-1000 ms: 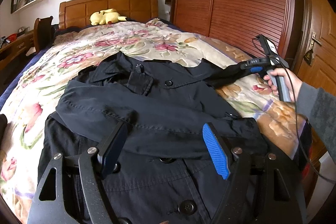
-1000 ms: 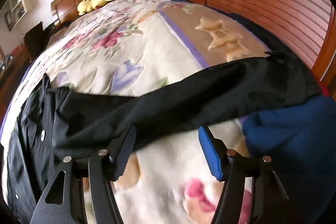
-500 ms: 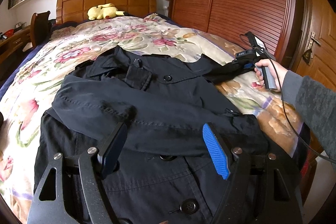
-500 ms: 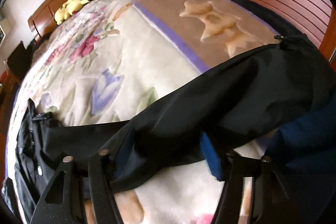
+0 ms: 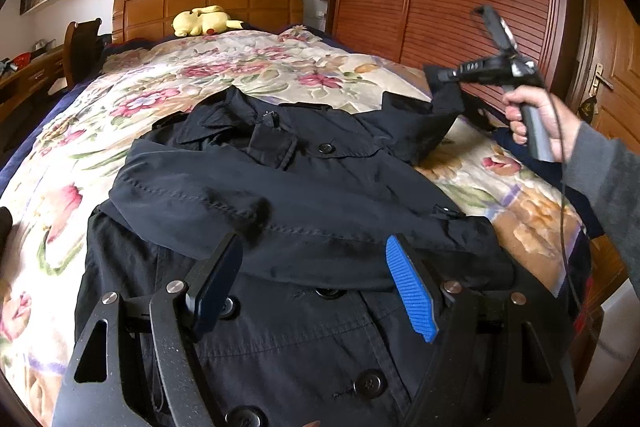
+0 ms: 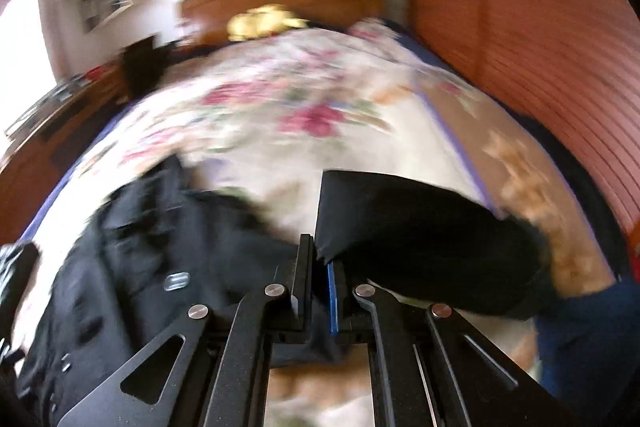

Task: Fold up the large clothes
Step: 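Fold the held sleeve across the coat front with the right gripper and release, then close the right gripper on the black coat's collar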

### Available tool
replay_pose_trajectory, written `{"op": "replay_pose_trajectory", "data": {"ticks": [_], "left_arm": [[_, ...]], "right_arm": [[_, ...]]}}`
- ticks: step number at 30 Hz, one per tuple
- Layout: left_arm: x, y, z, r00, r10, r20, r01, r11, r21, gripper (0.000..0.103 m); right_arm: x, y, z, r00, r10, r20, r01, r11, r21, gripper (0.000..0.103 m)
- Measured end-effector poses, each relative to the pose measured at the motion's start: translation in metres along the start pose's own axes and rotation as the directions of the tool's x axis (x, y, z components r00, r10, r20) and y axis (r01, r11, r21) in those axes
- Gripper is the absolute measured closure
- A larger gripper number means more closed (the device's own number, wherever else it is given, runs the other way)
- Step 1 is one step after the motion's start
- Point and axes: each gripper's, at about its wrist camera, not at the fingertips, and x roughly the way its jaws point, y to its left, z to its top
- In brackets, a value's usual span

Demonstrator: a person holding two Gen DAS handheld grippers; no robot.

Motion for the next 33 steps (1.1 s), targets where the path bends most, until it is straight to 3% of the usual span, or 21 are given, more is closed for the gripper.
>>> {"op": "replay_pose_trajectory", "data": {"ticks": [4,7,10,20,24,28,33], "left_arm": [[0.000,-0.001,0.000,1.000,0.005,0.000,-0.005,1.000,0.006,0.028],[-0.002,-0.001,-0.001,1.000,0.011,0.006,-0.011,1.000,0.012,0.028],[-0.005,0.001,-0.002,1.000,0.011,0.008,-0.012,1.000,0.012,0.028],[-0.012,0.004,-0.004,1.000,0.017,0.018,-0.017,1.000,0.015,0.028],[-0.013,0.003,-0.004,1.000,0.015,0.019,-0.016,1.000,0.019,0.028],[-0.013,0.003,-0.004,1.000,0.015,0.019,-0.015,1.000,0.019,0.028],[-0.013,0.003,-0.005,1.000,0.015,0.020,-0.015,1.000,0.019,0.028]], "right_arm": [[-0.028,0.060,-0.021,0.991,0.133,0.006,-0.131,0.985,-0.114,0.097],[-0.041,0.079,-0.054,0.969,0.248,0.015,-0.245,0.964,-0.103,0.097],[-0.036,0.090,-0.086,0.966,0.257,-0.036,-0.259,0.957,-0.132,0.097],[-0.029,0.111,-0.111,0.969,0.182,-0.165,-0.209,0.964,-0.166,0.092],[-0.042,0.119,-0.111,0.969,0.141,-0.204,-0.178,0.967,-0.180,0.077],[-0.059,0.117,-0.105,0.984,0.085,-0.158,-0.118,0.970,-0.214,0.055],[-0.057,0.086,-0.077,0.995,0.005,-0.098,-0.021,0.987,-0.160,0.048]]}}
